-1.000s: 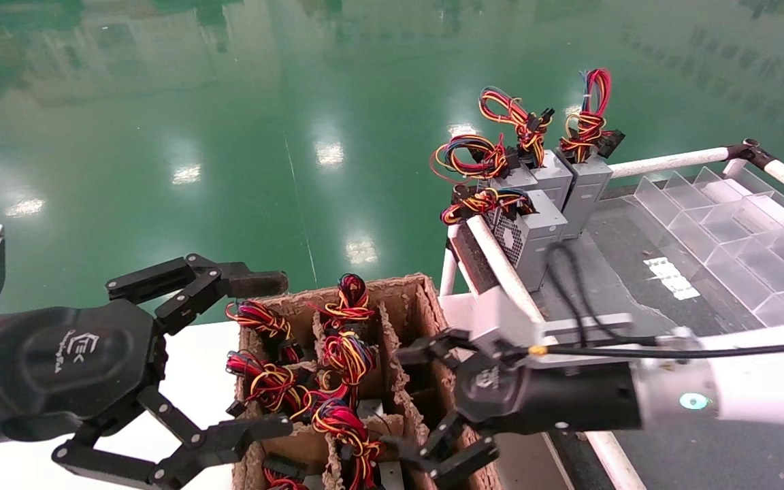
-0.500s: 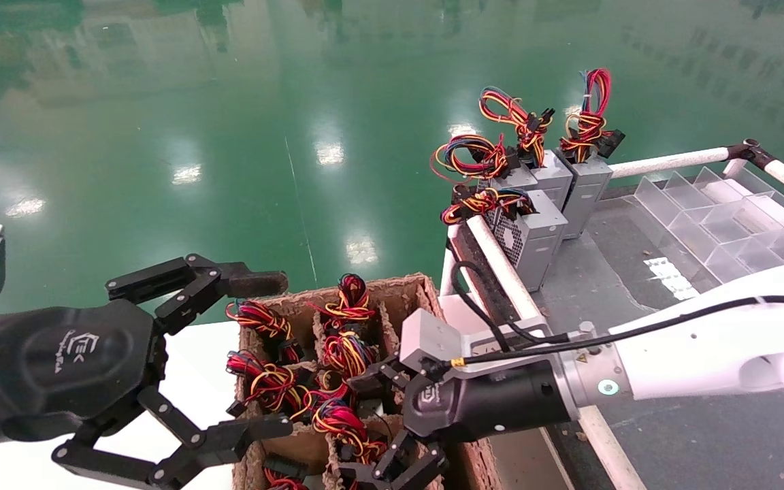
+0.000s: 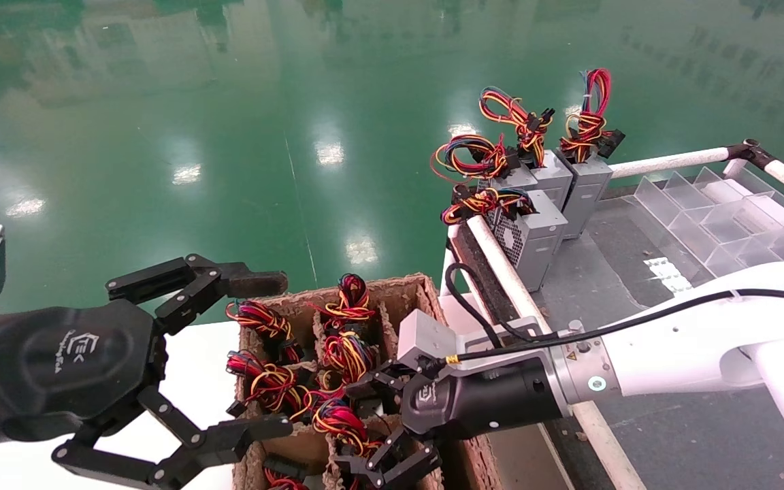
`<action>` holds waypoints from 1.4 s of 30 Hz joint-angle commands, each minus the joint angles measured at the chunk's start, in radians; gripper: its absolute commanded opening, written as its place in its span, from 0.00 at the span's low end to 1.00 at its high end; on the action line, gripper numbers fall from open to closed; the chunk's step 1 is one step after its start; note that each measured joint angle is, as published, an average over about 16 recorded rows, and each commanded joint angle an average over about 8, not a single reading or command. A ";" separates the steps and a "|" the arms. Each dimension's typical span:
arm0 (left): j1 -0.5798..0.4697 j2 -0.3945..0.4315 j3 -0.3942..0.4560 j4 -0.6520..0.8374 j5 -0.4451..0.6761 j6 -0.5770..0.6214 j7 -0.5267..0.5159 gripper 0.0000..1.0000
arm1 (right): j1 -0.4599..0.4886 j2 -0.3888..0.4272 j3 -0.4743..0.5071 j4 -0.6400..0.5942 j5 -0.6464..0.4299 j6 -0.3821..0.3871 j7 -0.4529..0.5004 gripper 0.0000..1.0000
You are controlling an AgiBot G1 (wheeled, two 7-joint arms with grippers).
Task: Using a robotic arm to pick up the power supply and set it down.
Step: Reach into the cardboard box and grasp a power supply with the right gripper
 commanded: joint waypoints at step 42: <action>0.000 0.000 0.000 0.000 0.000 0.000 0.000 1.00 | -0.028 0.016 0.023 -0.060 0.079 0.020 -0.085 0.00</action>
